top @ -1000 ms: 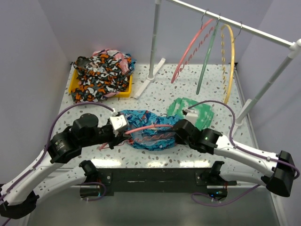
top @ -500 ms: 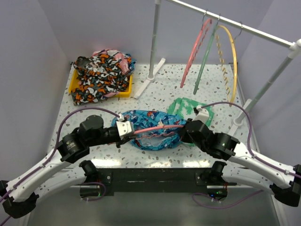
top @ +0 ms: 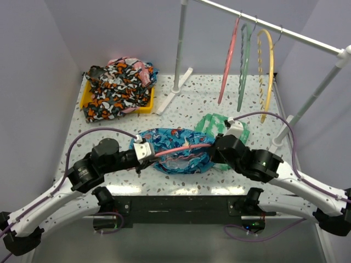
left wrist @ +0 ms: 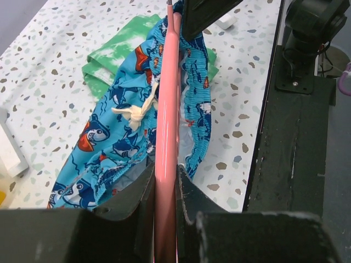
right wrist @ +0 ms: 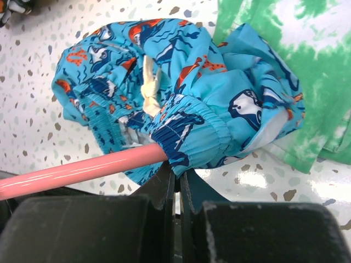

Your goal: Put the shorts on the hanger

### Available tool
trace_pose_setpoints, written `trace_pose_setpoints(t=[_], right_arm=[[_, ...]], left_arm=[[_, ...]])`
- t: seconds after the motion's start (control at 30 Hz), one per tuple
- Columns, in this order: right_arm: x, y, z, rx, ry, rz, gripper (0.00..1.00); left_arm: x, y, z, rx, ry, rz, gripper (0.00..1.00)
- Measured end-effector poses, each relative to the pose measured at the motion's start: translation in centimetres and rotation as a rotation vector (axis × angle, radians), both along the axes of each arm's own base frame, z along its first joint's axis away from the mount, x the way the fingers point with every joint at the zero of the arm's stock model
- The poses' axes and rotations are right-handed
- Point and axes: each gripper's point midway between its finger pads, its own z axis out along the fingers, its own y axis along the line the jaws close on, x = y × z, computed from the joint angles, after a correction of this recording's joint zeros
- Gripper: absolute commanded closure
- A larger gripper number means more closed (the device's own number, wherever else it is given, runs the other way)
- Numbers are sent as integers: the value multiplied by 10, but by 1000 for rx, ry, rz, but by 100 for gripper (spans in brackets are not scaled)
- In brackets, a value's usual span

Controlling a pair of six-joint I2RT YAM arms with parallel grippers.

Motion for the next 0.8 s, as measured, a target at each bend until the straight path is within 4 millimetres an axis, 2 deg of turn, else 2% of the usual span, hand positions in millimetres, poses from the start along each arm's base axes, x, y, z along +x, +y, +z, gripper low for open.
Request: trace_pose_setpoints(t=[0.2,0.5,0.63,0.8], right_arm=[[-7,17,2,-52,0,67,100],[-13,24,7,-193,-29,107,100],[-14,23,22,-235,-56,114,100],[-11,24,53,-234,-107,120,100]], left_arm=[[2,-5,-17,-21,27,11,100],[8,-10,-16,-95,35,47,100],[8,-9,-15,-100,32,49,100],[9,-7,-13,-104,25,65,100]])
